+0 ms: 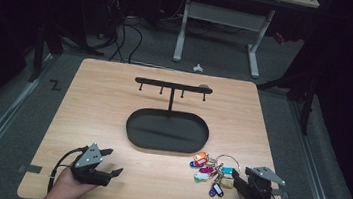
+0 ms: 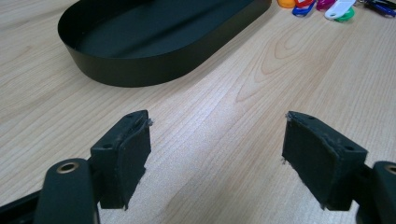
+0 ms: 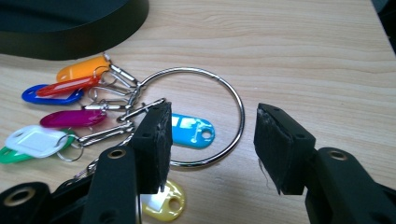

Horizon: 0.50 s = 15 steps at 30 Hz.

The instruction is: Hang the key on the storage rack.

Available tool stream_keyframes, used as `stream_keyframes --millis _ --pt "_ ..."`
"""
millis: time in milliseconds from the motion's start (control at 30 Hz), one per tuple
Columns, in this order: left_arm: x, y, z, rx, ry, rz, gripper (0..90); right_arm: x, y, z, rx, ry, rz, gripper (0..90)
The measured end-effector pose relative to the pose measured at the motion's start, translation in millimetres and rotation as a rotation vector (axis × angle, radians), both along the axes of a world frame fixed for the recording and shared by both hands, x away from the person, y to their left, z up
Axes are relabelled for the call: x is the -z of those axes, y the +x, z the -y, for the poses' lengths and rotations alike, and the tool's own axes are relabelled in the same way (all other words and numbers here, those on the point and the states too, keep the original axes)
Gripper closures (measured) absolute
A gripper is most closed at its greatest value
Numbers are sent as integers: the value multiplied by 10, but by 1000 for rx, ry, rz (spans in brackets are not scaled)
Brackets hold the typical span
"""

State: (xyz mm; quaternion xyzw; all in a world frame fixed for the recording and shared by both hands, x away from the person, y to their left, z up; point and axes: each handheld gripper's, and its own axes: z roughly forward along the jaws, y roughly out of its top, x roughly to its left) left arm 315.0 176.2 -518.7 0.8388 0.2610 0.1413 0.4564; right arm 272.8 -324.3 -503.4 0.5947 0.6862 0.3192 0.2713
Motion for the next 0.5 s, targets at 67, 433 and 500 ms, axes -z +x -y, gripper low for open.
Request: stream_keyframes --millis 67,433,500 --pt "0 2 0 2 1 -2 241 -17 6 -18 -8 -1 -14 468" --pt "-6 -2 -17 7 -14 -4 246 -94 30 -76 -55 -71 -122 478" --pt "-7 -1 -19 9 -16 -4 247 -102 36 -70 -67 -69 -138 477"
